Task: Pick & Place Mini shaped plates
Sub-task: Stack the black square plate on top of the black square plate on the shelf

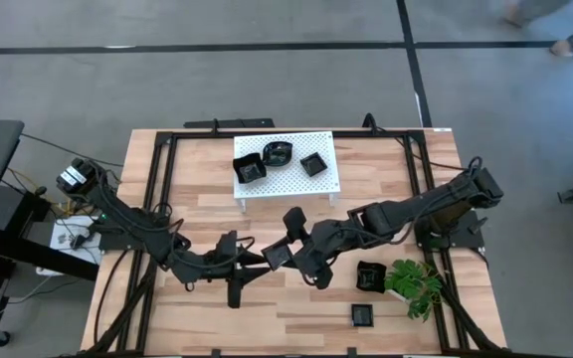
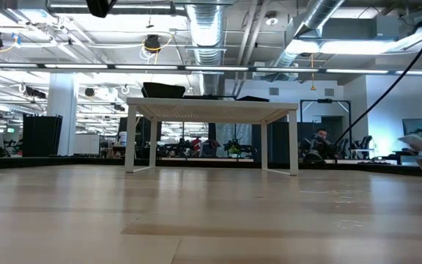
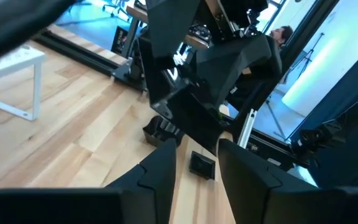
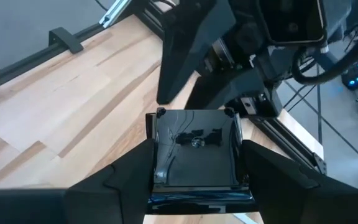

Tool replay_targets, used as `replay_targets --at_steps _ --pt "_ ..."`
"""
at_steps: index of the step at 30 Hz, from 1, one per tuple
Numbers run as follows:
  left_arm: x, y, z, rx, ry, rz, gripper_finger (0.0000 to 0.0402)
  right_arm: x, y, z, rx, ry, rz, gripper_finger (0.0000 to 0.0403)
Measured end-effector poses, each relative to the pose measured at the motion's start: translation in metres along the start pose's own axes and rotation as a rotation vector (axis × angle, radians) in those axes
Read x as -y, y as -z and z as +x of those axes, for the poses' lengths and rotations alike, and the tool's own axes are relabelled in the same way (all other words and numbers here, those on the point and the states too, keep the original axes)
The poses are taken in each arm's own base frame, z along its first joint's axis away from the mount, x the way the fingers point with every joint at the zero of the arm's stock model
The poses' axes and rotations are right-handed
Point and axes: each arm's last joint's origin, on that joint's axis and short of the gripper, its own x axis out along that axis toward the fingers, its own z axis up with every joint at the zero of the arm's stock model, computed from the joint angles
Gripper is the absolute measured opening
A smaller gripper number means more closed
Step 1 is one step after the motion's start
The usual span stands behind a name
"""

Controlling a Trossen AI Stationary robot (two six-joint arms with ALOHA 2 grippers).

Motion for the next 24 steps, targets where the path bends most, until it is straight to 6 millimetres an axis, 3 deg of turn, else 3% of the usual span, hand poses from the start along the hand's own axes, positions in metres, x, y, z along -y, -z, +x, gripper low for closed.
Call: replay_targets --at_steps 13,24 --pt "0.0007 -0.0075 0.0032 0.039 0.056 0.155 0.0113 0.0011 -0.0026 0.0 0.027 0.011 0.004 0.0225" --pt "0.0013 -0.0082 0.0032 0.044 0.07 0.208 0.0038 0.0013 -0.0023 0.0005 0.026 0.013 -0.022 0.0244"
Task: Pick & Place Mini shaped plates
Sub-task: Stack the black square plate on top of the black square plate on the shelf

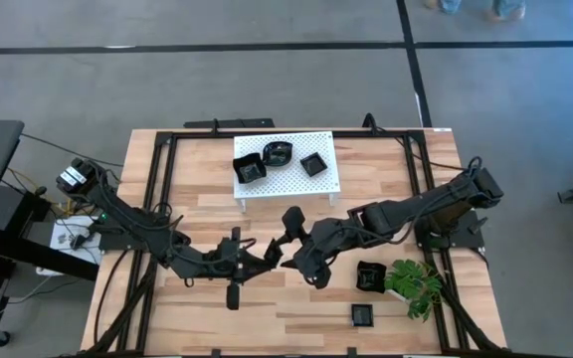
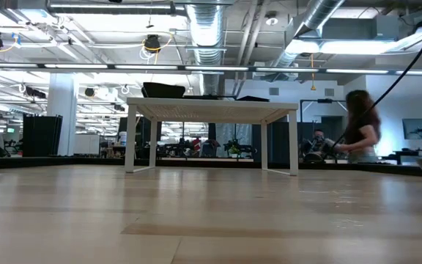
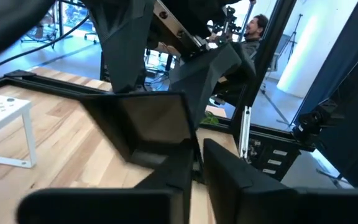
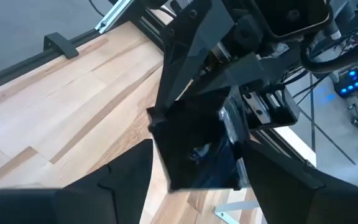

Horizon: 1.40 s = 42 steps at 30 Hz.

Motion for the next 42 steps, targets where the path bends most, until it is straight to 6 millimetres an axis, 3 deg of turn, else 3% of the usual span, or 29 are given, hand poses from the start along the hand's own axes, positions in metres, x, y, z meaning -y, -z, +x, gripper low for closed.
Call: replay_targets --at_steps 3,9,14,17,20,24,28,33,38,42 --pt "0.0 0.001 0.0 -0.006 -0.002 0.003 0.0011 0.0 0.0 0.0 0.004 0.004 0.001 0.0244" --pt "-0.002 0.0 0.001 -0.002 -0.008 0.002 0.0008 -0.004 -0.008 -0.012 0.0 0.045 -0.052 0.0244" --pt "-0.013 -0.001 0.008 -0.013 -0.041 0.01 0.0007 -0.009 -0.024 -0.055 -0.051 0.225 -0.142 0.0245" --pt "-0.026 -0.004 0.017 -0.032 0.001 0.032 0.0006 -0.013 -0.025 -0.088 -0.112 0.298 -0.096 0.0245" --pt "-0.041 -0.01 0.027 -0.035 0.019 0.057 0.0006 -0.015 -0.011 -0.118 -0.185 0.256 0.106 0.0241" --pt "-0.069 -0.02 0.039 -0.031 0.01 0.113 0.0006 -0.026 0.03 -0.137 -0.389 0.203 0.399 0.0224" --pt "-0.098 -0.027 0.049 -0.037 0.034 0.24 0.0007 -0.044 0.07 -0.134 -0.506 0.254 0.534 0.0205" --pt "-0.129 -0.026 0.053 -0.123 0.016 0.475 0.0007 -0.067 0.108 -0.11 -0.511 0.291 0.562 0.0184" --pt "-0.141 -0.012 0.05 -0.289 0.002 0.54 0.0007 -0.077 0.115 -0.087 -0.424 0.267 0.488 0.0169" --pt "-0.133 -0.002 0.047 -0.379 0.043 0.555 0.0007 -0.077 0.102 -0.069 -0.295 0.169 0.422 0.016"
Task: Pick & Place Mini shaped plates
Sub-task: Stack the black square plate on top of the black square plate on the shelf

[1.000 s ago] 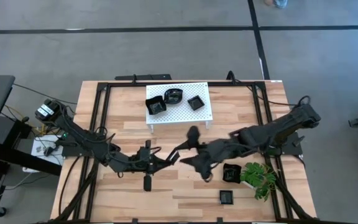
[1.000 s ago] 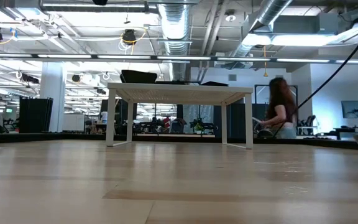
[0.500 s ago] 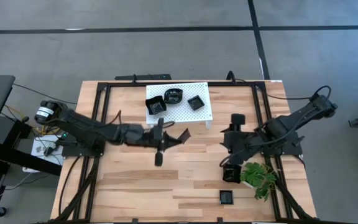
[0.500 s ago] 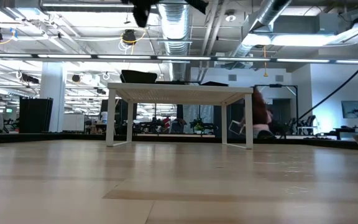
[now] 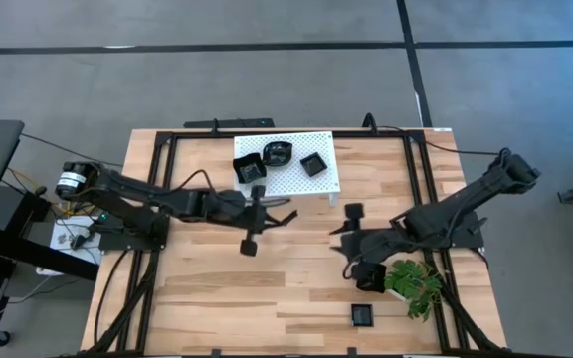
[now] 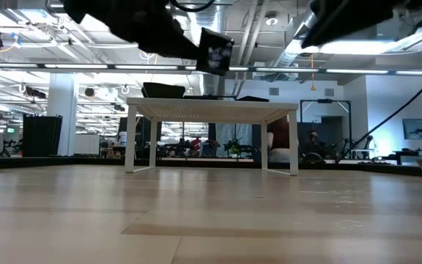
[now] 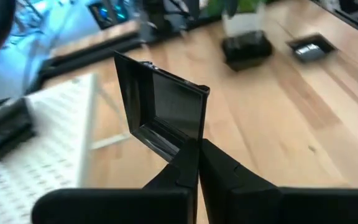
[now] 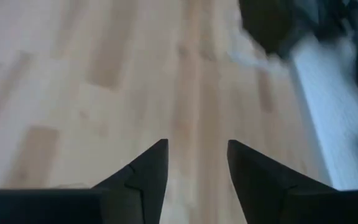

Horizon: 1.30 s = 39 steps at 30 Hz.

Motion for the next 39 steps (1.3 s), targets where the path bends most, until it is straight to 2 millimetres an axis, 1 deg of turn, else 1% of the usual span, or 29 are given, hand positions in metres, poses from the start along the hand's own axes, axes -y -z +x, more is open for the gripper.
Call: replay_targets --at_steps 3,5,8,10,13,16,18,22,24,26,28,33,35,37,39 --pt "0.015 -0.002 -0.002 -0.011 0.05 0.023 0.0007 -0.003 -0.013 0.01 0.105 -0.058 -0.068 0.0154" --pt "0.027 -0.005 -0.003 0.002 0.085 0.04 0.0007 -0.002 -0.02 0.018 0.164 -0.069 -0.08 0.015" --pt "0.046 -0.008 -0.006 0.013 0.145 0.068 0.0007 0.003 -0.027 0.033 0.223 -0.066 -0.033 0.0145" --pt "0.058 -0.005 -0.009 0.01 0.182 0.089 0.0008 0.007 -0.03 0.044 0.253 -0.089 0.015 0.0141" --pt "0.073 0.004 -0.012 -0.01 0.228 0.117 0.0008 0.01 -0.031 0.06 0.283 -0.206 0.04 0.0137" --pt "0.079 0.011 -0.013 -0.028 0.246 0.129 0.0008 0.01 -0.035 0.075 0.357 -0.337 0.058 0.0136" --pt "0.08 0.014 -0.013 -0.035 0.246 0.135 0.0008 0.01 -0.036 0.087 0.389 -0.379 0.088 0.0137" --pt "0.08 0.013 -0.013 -0.029 0.248 0.134 0.0008 0.01 -0.038 0.114 0.357 -0.391 0.098 0.0136" --pt "0.081 0.014 -0.013 -0.038 0.256 0.125 0.0008 0.012 -0.04 0.121 0.356 -0.378 0.074 0.0136" --pt "0.081 0.014 -0.013 -0.035 0.28 0.106 0.0008 0.012 -0.045 0.125 0.369 -0.37 0.04 0.0136" --pt "0.082 0.014 -0.014 -0.035 0.287 0.082 0.0008 0.012 -0.049 0.124 0.381 -0.372 0.006 0.0136" --pt "0.08 0.012 -0.013 -0.027 0.271 0.048 0.0008 0.014 -0.064 0.107 0.451 -0.37 -0.07 0.0136" --pt "0.081 0.013 -0.013 -0.03 0.274 0.049 0.0008 0.017 -0.069 0.103 0.472 -0.363 -0.067 0.0136" --pt "0.081 0.012 -0.013 -0.027 0.278 0.054 0.0008 0.022 -0.072 0.103 0.473 -0.363 -0.024 0.0136" --pt "0.081 0.012 -0.013 -0.026 0.277 0.054 0.0008 0.027 -0.072 0.105 0.442 -0.371 0.027 0.0136"
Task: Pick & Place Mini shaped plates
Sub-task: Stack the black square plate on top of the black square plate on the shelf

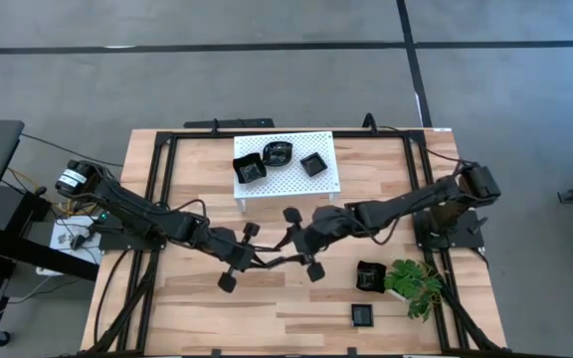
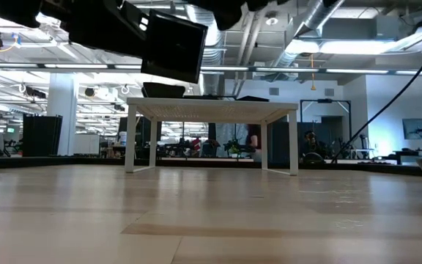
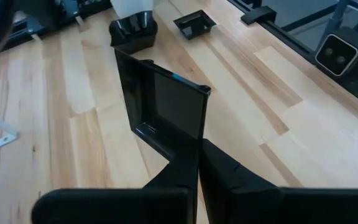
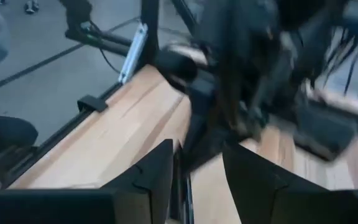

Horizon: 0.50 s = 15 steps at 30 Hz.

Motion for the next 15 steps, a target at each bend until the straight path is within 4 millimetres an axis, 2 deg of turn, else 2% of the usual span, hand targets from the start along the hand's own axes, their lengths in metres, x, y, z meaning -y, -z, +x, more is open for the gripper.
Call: replay_targets --at_steps 6,9,15 --pt "-0.001 -0.001 0.0 0.004 -0.016 0.006 0.0008 0.015 0.011 -0.003 -0.086 -0.034 0.179 0.0136" --pt "-0.001 -0.001 0.0 0.004 -0.019 0.038 0.0008 0.02 0.012 -0.004 -0.083 -0.121 0.244 0.0136" --pt "-0.002 -0.001 0.0 -0.003 -0.053 0.057 0.0008 0.021 0.013 -0.005 -0.084 -0.179 0.264 0.0136"
